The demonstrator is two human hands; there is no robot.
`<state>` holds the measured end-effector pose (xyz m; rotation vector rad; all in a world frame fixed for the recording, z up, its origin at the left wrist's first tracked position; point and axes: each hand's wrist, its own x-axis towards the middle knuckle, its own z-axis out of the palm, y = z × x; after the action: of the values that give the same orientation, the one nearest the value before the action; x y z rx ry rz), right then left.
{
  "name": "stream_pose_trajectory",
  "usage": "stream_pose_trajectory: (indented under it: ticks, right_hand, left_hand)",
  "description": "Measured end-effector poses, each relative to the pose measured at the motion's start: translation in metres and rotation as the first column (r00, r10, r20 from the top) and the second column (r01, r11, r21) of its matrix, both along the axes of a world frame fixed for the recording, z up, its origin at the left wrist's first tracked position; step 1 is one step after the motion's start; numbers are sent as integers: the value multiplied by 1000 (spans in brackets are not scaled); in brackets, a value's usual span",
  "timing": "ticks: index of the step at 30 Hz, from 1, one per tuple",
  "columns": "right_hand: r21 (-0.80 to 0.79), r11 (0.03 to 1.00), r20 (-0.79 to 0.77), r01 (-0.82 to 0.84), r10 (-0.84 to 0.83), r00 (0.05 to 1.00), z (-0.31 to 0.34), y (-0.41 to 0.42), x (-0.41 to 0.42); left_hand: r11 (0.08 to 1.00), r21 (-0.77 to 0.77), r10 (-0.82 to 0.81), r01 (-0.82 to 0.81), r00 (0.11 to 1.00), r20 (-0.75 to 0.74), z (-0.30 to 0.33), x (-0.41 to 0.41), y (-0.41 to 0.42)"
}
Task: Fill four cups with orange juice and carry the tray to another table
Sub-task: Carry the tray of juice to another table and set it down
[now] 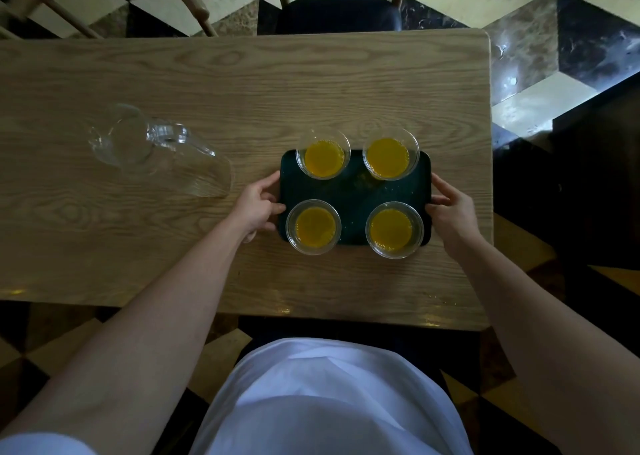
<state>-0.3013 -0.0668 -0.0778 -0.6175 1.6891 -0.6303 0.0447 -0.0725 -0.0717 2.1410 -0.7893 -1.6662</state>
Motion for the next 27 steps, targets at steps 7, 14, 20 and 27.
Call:
stream_pose_trajectory:
  ticks: [7, 14, 20, 27]
  right_hand:
    - [-29, 999, 30, -19, 20, 999, 18, 11, -7]
    - [-54, 997, 55, -52, 55, 997, 47, 32, -22]
    - [-85, 992, 98, -95, 104, 990, 70, 60, -38]
    - [-91, 986, 131, -140, 152, 980, 81, 92, -47]
  left_hand:
    - [999, -22, -30, 31, 999, 12, 18, -4, 9]
    - [996, -65, -61, 55, 994, -94, 47, -3, 32]
    - [997, -76, -33, 21, 987, -155, 69, -6, 66]
    - [995, -87, 28, -41, 989, -148, 81, -12, 124]
